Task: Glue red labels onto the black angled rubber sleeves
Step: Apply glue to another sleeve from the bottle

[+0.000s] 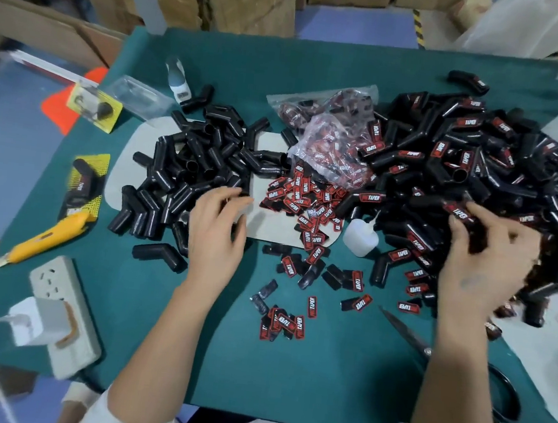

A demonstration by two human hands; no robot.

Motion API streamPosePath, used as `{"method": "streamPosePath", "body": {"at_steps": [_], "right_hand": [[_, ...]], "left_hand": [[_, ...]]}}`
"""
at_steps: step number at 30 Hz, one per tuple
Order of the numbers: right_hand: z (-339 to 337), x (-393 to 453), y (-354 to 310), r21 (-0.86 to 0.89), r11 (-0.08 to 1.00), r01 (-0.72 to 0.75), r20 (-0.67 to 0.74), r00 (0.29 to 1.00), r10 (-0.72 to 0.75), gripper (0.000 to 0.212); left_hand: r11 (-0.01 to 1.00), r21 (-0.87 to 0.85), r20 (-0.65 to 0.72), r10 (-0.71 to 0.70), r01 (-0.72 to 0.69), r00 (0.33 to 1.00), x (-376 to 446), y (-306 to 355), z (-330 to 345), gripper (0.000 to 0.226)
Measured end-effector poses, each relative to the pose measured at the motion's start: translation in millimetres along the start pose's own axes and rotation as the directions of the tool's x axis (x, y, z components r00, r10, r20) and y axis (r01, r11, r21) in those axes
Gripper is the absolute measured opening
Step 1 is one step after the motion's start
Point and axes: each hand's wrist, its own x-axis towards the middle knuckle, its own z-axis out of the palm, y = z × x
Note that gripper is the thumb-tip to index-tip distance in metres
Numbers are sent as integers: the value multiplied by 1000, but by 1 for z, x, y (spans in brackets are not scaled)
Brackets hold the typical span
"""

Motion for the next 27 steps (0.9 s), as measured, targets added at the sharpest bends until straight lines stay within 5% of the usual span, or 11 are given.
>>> {"method": "streamPosePath", "body": {"at_steps": [3,6,9,12,16,19,24,27], "right_hand": [[1,-7,1,-126,986,107,-4,994,-108,40],[-6,-22,-6,26,967,253,-68,966,-251,38],[-9,-41,-15,200,946,255,165,943,-289,37],[-2,-56,-25,121,963,242,426,863,-270,58],[17,-65,-30,-46,965,258,499,843,-202,58],[28,-68,-29,-97,966,239,493,855,-162,44],[23,-73,-24,129,973,189,457,860,-228,28],[20,-79,-27,290,945,149,495,822,-281,25]], "left_hand": [[967,238,-22,-88,91,996,4,-12,-4,39],[930,350,-16,-113,112,993,10,-16,-4,46],[901,427,19,-95,78,995,15,-14,1,50],[917,386,1,-105,97,994,17,-13,3,47],[980,153,-34,-127,131,991,11,-7,-2,44],[958,-218,-31,-200,189,979,1,6,-4,38],[636,-674,320,-206,375,925,-14,37,-4,20],[512,-768,369,-137,384,919,-15,55,-9,18]]}}
